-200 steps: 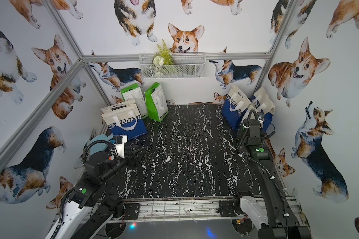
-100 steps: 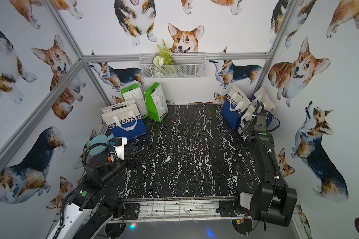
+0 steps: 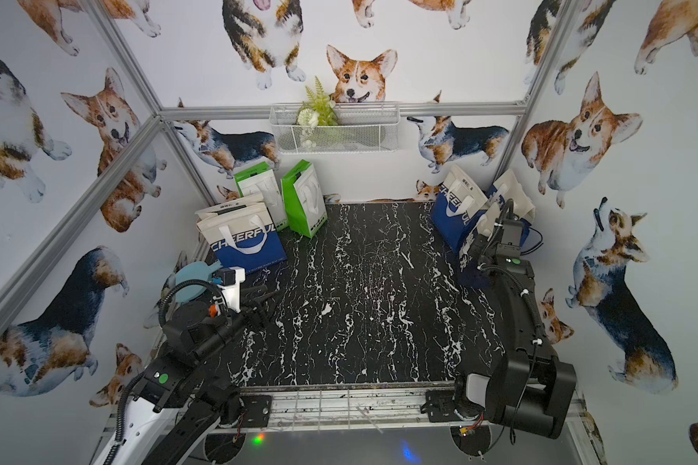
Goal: Open the takeout bag
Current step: Move the takeout bag to the center of the board.
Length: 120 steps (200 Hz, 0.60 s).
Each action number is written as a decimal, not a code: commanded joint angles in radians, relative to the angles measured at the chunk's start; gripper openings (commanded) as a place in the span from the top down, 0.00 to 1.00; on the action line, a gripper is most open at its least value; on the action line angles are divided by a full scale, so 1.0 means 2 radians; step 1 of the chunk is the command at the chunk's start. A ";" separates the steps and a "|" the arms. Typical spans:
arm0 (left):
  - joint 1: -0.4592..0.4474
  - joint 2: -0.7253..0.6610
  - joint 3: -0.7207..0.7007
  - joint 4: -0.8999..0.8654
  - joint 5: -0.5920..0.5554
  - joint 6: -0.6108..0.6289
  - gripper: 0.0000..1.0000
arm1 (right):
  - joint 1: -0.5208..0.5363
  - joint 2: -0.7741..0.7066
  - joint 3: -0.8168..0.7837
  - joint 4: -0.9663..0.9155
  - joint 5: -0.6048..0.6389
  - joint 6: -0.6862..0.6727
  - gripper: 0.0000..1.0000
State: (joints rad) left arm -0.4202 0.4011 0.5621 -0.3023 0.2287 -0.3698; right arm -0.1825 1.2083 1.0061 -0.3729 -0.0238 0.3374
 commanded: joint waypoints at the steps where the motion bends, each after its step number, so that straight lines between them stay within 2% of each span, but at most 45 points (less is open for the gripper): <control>1: -0.001 0.000 -0.003 0.025 -0.002 -0.001 0.34 | 0.022 -0.030 -0.010 -0.004 -0.014 -0.001 1.00; 17: -0.001 0.002 -0.004 0.028 -0.001 -0.002 0.34 | 0.060 -0.061 -0.022 -0.020 -0.012 -0.011 1.00; 44: -0.001 0.011 -0.006 0.035 0.009 -0.004 0.34 | 0.112 -0.101 -0.050 -0.027 -0.054 0.008 1.00; 65: -0.002 0.016 -0.006 0.035 0.011 -0.005 0.34 | 0.191 -0.116 -0.054 -0.035 -0.041 0.002 1.00; 87: -0.001 0.015 -0.006 0.038 0.008 -0.003 0.34 | 0.273 -0.123 -0.061 -0.011 -0.062 0.002 1.00; 107: -0.001 0.022 -0.006 0.043 0.005 0.000 0.34 | 0.365 -0.114 -0.056 -0.011 -0.050 -0.040 1.00; 120: -0.001 0.033 -0.005 0.046 0.012 -0.001 0.34 | 0.398 -0.104 -0.054 -0.008 -0.056 -0.047 1.00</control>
State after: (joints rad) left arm -0.4206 0.4435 0.5495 -0.2554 0.2390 -0.3771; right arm 0.5083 0.9802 0.8841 -0.4767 -0.1112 0.3077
